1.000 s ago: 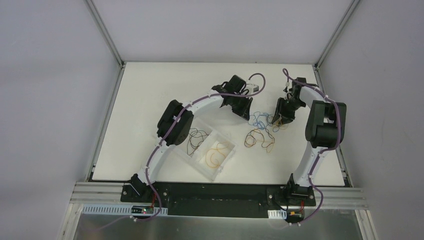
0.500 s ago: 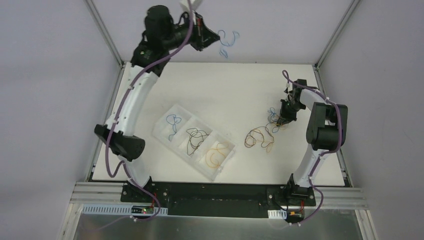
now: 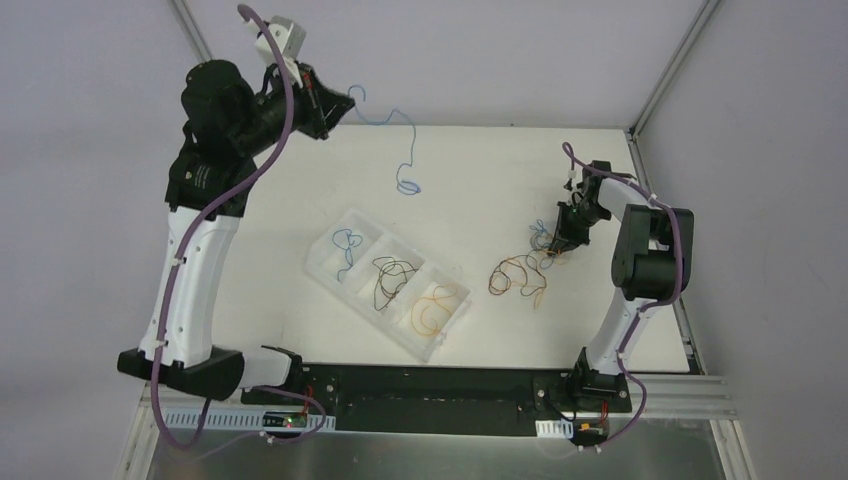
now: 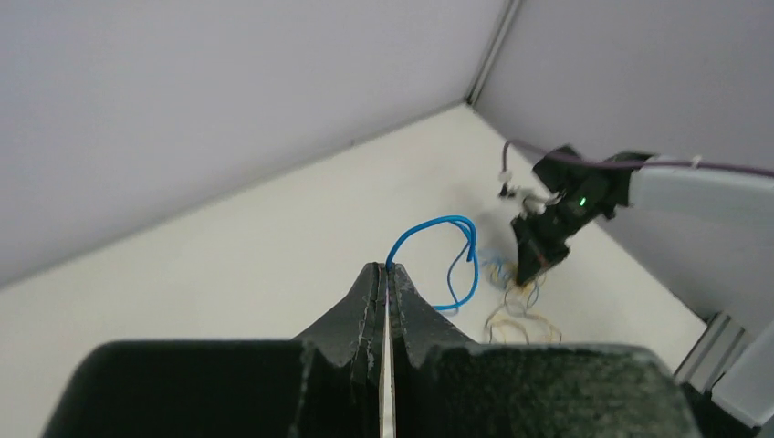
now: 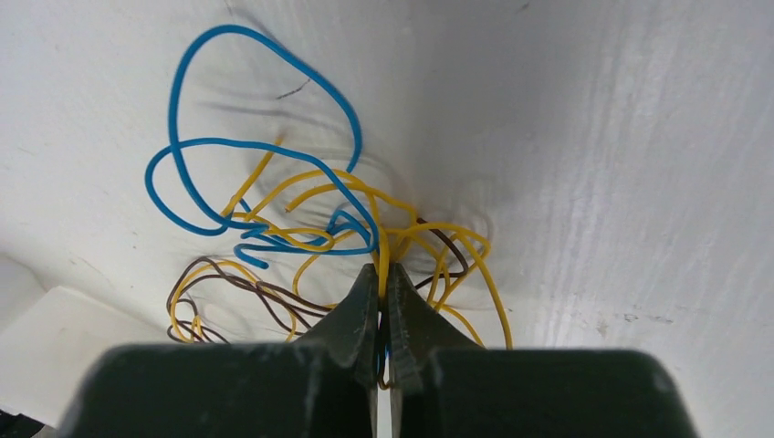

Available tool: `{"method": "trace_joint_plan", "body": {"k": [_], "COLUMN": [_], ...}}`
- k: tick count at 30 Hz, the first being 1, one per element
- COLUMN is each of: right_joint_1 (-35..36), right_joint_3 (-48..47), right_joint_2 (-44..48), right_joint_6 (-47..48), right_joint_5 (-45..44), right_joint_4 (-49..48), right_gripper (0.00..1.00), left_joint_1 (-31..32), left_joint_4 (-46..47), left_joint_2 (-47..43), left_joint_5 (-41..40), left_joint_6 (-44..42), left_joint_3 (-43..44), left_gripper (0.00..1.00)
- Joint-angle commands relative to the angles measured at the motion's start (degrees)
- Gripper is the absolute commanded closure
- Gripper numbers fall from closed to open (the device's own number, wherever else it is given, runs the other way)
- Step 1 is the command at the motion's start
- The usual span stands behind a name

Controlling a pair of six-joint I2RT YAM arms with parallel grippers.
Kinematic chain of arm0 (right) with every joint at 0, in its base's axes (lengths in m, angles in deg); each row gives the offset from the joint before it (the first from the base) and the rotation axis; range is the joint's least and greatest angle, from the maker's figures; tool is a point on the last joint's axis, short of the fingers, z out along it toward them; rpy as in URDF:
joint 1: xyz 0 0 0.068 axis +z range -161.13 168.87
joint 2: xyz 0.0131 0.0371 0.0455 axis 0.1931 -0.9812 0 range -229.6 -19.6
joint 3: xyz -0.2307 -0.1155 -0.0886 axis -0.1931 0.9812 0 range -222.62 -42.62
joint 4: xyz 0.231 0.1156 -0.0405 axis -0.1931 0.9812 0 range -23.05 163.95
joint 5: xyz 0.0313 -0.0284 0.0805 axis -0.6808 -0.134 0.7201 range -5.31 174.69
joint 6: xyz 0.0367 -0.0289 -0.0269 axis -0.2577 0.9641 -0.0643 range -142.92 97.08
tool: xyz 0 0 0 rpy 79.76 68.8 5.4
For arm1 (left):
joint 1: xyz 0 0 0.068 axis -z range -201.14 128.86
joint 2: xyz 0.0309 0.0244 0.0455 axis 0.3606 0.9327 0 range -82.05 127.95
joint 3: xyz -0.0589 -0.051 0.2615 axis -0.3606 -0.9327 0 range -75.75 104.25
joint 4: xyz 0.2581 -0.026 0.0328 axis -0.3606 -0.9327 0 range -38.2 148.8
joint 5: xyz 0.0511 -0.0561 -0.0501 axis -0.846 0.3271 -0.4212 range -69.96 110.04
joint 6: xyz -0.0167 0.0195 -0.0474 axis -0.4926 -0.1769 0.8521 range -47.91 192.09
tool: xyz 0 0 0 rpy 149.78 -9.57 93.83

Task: Untangle the cables

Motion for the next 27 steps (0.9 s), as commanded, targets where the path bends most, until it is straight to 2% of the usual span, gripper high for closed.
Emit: {"method": "trace_joint_plan", "body": {"k": [1,5,10,17,23,27], "right_joint_1": [0.5,0.5,0.6,0.9,1.1,1.1], "right_joint_3": [-0.9,-0.4,-0.3,0.2,1.2,1.4], "right_joint_2": [2.8,3.2,3.1,3.2,3.9,4.2], "right_joint_6": [0.3,0.4,0.5,0.5,0.6,0.5], "right_joint_5": [2.6,3.5,3.8,4.0,3.9,4.1], "right_joint_4": [4.1,4.6,5.2,5.4,5.3,5.3], "right_gripper": [1.0,1.0,1.0,1.0,1.0,1.0], "left_joint_1": [-2.4,-9.6,-14.9,-17.5,-17.5,-17.5], "left_joint_4": [-3.6,-4.7,-6.6,-6.6,-6.2,-2.5], "left_joint_2": [-12.5,-21.4,-27.8,-29.4,-25.7,-23.5], "left_joint_5": [-5.2,-4.6,-2.6,-3.2,2.2,4.8], "left_joint_6": [-1.6,3.1,5.1,5.0,1.4,0.4], "left_joint_3": [-14.9,-29.6,-40.1,-44.9,-47.7,-49.5], "left_gripper": [1.0,1.0,1.0,1.0,1.0,1.0]}}
